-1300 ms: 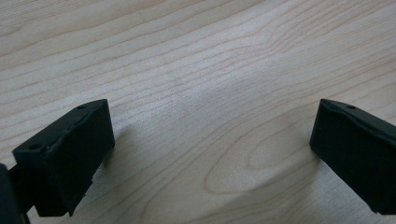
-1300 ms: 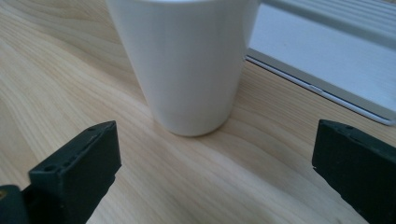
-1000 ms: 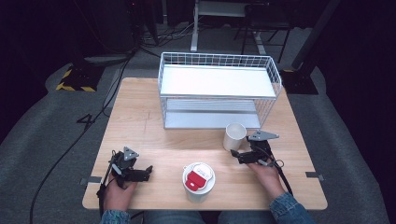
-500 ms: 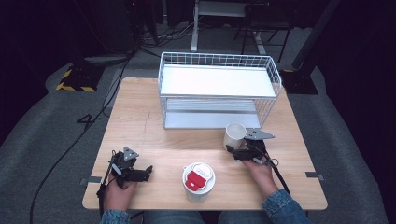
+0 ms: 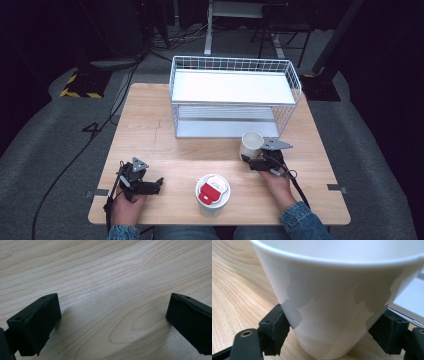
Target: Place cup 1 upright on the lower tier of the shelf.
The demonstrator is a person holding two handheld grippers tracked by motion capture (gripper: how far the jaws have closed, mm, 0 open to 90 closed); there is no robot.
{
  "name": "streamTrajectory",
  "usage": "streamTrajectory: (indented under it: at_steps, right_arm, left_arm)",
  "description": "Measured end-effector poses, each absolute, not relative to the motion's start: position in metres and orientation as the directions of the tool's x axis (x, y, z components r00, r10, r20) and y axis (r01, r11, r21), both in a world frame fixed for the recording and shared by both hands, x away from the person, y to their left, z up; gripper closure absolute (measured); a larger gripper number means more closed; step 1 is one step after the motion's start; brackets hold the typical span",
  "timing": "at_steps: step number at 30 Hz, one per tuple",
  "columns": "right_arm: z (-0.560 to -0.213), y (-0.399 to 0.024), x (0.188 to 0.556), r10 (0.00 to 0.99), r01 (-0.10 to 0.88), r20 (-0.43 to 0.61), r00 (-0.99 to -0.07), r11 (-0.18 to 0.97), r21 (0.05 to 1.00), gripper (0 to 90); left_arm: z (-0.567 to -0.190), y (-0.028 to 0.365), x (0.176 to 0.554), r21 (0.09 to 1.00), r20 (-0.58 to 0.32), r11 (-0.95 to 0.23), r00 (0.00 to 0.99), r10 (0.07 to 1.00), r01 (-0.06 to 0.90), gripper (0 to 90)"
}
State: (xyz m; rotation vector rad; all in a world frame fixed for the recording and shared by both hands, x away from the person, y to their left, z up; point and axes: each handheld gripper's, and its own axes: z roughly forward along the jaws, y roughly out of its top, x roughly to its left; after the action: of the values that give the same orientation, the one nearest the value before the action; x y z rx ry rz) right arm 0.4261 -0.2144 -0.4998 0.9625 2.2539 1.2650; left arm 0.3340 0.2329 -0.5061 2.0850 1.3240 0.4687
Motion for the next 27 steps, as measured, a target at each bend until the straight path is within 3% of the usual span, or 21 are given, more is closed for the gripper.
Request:
streamTrajectory:
  at_steps: [18,27]
  right_arm:
    - [-0.498,-0.216,0.427,0.722,0.385,0.022,-0.691,0.342,0.857,23.5]
    - [-0.474,-0.207,0.435,0.71,0.362,-0.003,-0.704,0.363,0.858,23.5]
  left_arm:
    - [-0.506,0.233,0.334,0.664,-0.029,-0.308,0.436,0.9,0.681,0.3]
    - [-0.506,0.233,0.334,0.664,-0.029,-0.308,0.436,0.9,0.681,0.3]
